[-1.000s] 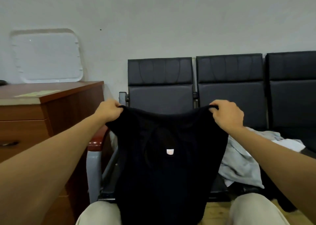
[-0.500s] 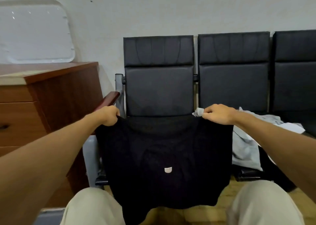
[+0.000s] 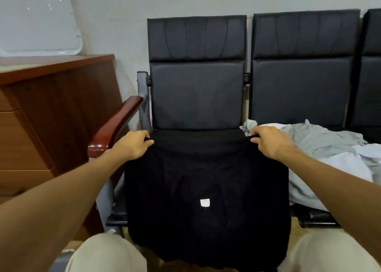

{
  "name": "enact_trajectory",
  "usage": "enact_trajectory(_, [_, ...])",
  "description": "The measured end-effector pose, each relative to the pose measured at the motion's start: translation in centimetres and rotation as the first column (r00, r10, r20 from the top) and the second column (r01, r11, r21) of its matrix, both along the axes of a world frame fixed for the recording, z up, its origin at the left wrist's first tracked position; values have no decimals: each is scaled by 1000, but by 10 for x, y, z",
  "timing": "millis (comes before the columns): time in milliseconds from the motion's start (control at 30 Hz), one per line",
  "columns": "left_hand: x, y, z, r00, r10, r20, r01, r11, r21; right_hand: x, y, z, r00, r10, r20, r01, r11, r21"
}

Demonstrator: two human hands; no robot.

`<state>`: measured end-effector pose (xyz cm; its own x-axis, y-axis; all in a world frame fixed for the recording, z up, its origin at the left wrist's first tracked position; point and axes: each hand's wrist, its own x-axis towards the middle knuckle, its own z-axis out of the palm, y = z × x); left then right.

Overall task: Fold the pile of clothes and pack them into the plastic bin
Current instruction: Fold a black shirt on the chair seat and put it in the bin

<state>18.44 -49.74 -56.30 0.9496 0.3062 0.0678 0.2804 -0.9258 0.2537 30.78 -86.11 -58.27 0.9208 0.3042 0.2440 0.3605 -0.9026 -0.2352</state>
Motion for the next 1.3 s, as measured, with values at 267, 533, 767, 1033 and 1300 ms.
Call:
enact_trajectory(267, [57, 10, -27, 992, 10, 124, -44, 959, 279, 71, 31, -9, 995, 28, 91, -21, 997, -79])
enact_trajectory(533, [148, 53, -68, 983, -43, 178, 2, 974, 225, 154, 65, -45, 988, 53, 146, -29, 987, -157])
enact_trajectory(767, [183, 51, -123, 974, 50, 220, -75, 991, 108, 185, 90, -95, 997, 12, 75, 5, 976, -217])
enact_trajectory(1033, [108, 9, -151, 979, 51, -198, -99, 965, -244, 112, 82, -117, 951, 87, -297, -102, 994, -34])
enact_trajectory(1300, [79, -36, -155, 953, 87, -289, -171, 944, -282, 50, 74, -126, 859, -10, -511, 24, 1000, 20])
